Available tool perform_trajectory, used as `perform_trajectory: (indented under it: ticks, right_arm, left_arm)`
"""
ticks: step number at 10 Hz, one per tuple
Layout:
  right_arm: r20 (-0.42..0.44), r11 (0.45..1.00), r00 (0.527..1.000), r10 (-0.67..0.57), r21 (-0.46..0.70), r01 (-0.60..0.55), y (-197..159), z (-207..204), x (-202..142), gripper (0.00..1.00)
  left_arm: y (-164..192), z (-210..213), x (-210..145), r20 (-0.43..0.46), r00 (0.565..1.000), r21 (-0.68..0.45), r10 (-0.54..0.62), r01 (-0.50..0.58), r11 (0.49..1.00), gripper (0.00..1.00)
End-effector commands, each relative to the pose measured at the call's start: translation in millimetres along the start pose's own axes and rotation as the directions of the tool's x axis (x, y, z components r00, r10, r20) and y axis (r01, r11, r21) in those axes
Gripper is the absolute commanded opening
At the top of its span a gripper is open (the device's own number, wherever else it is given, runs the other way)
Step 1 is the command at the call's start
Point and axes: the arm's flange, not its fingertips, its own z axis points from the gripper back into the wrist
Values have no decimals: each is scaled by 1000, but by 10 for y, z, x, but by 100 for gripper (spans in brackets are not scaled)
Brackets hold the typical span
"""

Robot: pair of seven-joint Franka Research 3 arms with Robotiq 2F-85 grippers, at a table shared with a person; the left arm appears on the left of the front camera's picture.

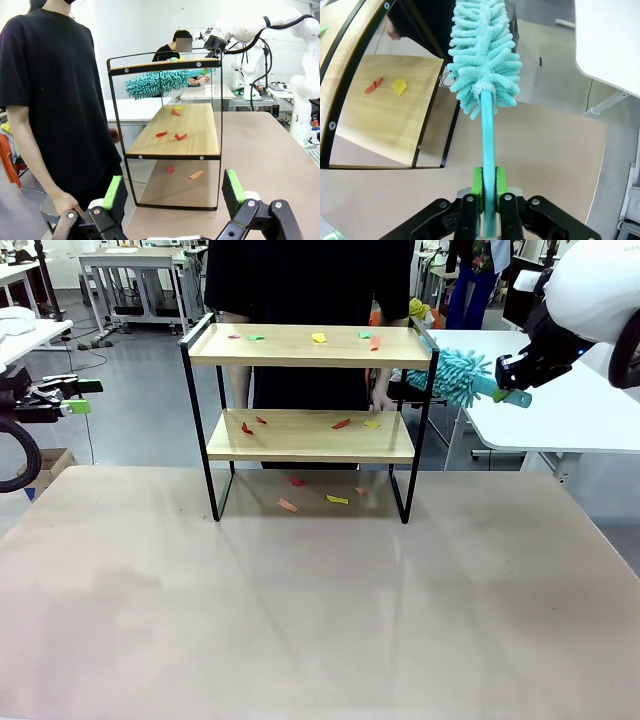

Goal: Clean the shelf.
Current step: Clean the specific section of the Shelf indicated by the human with the Duster.

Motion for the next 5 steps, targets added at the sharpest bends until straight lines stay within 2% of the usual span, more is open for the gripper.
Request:
perform_trajectory:
  ticks: [1, 3, 4, 5]
  right_arm:
    - [8, 1000, 1000, -5, 10, 5, -18, 32, 11, 0]
    - [8, 1000, 1000, -5, 10, 5, -18, 32, 11, 0]
    - [0, 1000, 1000, 0, 0, 0, 0, 0, 0, 13]
    - [5, 1000, 1000, -2, -24, 2, -81, 155, 3, 13]
  left_arm:
    - [-1, 2, 18, -4, 1000, 0, -17, 17, 1000, 100]
    - [-1, 2, 18, -4, 1000, 0, -17, 17, 1000, 100]
    - [-1, 2, 18, -4, 1000, 0, -17, 17, 1000, 100]
    - [-1, 2, 18, -4, 1000, 0, -17, 17, 1000, 100]
